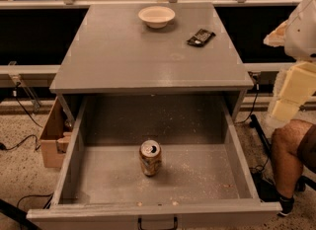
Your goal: Pick orange can from top drawer and place on counter
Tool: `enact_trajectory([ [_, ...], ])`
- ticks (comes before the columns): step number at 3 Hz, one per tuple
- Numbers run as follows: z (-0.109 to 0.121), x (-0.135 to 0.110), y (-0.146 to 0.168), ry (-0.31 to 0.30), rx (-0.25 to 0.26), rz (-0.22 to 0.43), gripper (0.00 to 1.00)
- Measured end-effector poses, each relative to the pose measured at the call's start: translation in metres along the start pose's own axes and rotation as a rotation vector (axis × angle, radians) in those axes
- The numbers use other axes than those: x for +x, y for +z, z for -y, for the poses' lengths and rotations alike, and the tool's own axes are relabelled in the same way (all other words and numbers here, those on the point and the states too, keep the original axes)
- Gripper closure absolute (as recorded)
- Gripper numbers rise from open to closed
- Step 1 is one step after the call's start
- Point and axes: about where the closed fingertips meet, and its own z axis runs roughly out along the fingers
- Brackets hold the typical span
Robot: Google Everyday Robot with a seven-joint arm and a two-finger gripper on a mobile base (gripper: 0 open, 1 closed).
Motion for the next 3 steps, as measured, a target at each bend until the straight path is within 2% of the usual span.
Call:
enact_trajectory([
  [1,0.000,0.000,0.000,0.000,0.000,0.000,0.00],
  [2,0.003,-0.001,0.008,0.019,0.005,0.059,0.00],
  [3,0.007,-0.002,0.053,0.063,-0.009,0.254,0.00],
])
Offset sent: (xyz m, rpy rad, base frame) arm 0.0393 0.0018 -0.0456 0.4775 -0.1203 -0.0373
